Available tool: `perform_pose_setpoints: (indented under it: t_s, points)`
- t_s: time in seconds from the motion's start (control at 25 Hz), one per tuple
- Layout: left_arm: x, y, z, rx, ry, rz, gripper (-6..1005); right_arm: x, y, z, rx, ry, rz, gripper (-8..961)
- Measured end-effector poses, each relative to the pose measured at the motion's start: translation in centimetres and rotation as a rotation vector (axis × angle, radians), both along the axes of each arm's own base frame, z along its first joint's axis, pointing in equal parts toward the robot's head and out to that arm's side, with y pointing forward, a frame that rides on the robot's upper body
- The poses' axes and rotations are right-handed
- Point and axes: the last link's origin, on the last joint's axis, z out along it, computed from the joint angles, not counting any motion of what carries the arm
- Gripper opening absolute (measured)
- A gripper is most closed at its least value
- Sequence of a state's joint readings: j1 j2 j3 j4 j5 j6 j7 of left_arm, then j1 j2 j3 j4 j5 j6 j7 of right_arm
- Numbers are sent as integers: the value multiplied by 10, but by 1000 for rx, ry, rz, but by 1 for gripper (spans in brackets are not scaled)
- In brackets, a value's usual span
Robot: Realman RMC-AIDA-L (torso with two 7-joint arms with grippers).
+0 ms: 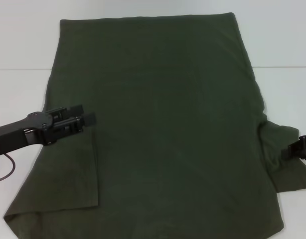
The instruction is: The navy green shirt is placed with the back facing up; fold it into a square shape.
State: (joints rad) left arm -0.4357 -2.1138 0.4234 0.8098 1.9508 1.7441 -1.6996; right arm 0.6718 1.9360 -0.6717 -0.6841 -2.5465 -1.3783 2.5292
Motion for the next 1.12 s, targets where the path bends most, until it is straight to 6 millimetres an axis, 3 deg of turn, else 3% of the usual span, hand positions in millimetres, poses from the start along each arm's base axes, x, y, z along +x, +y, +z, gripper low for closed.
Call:
perform_pose_setpoints:
  t_s: [0.44, 0.68, 1.12]
  points:
    - [0, 0, 1, 2, -10, 6, 706, 9, 1, 10, 12, -77, -9, 51]
    - [-1, -1, 2, 3, -15, 13, 706, 11, 11, 27, 53, -185, 20, 12]
    - [-8, -6, 10, 52, -66, 45, 706, 3, 29, 55, 112, -238, 51, 48]
